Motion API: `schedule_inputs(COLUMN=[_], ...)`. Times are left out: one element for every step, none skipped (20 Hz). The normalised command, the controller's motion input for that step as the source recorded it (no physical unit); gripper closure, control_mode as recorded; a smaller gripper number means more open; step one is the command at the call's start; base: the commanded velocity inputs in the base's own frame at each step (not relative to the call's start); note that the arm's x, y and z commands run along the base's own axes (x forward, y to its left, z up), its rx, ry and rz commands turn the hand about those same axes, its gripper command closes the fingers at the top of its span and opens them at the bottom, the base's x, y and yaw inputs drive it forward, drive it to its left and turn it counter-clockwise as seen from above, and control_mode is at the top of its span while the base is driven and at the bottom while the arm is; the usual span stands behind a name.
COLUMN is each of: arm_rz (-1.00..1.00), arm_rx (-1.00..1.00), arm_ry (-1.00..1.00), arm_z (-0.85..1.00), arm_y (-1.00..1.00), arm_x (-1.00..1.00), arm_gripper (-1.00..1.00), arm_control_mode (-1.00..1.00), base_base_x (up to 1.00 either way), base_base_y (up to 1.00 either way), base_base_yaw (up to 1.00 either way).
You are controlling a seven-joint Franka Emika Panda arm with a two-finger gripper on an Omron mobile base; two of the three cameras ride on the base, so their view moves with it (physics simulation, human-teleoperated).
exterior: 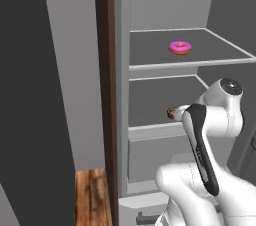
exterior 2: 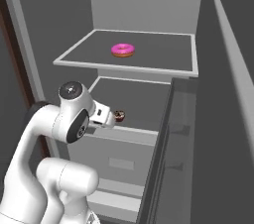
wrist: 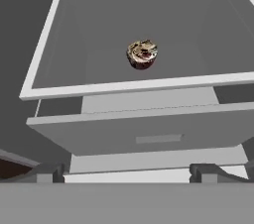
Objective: Take the donut and cupcake from the fridge and place them on the empty tray on the dining counter.
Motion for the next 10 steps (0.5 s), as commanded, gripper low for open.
schedule_inputs(arm_rz=[0.00, 0.00, 0.00, 0.00, 0.00, 0.00, 0.00, 0.00, 0.00, 0.00], arm_rx=[0.00, 0.00, 0.00, 0.00, 0.00, 0.00, 0.00, 0.00, 0.00, 0.00], arm_ry=[0.12, 0.12, 0.12, 0.10, 0.06, 0.04, 0.02, 0.01, 0.01, 0.00], arm_z=[0.00, 0.00, 0.00, 0.00, 0.00, 0.00, -0.01, -0.02, -0.02, -0.06], arm_y=[0.00, 0.00, 0.00, 0.00, 0.00, 0.00, 0.00, 0.00, -0.01, -0.03], arm_x=[0.34, 0.32, 0.31, 0.30, 0.31, 0.33, 0.31, 0.31, 0.31, 0.27], arm_gripper=[-1.00, -1.00, -1.00, -1.00, -1.00, -1.00, -1.00, -1.00, -1.00, -1.00], arm_control_mode=[-1.00, -1.00, -1.00, -1.00, -1.00, -1.00, -1.00, -1.00, -1.00, -1.00], base_base_x=[0.00, 0.00, 0.00, 0.00, 0.00, 0.00, 0.00, 0.00, 0.00, 0.00], base_base_y=[0.00, 0.00, 0.00, 0.00, 0.00, 0.00, 0.00, 0.00, 0.00, 0.00], base_base_yaw=[0.00, 0.00, 0.00, 0.00, 0.00, 0.00, 0.00, 0.00, 0.00, 0.00])
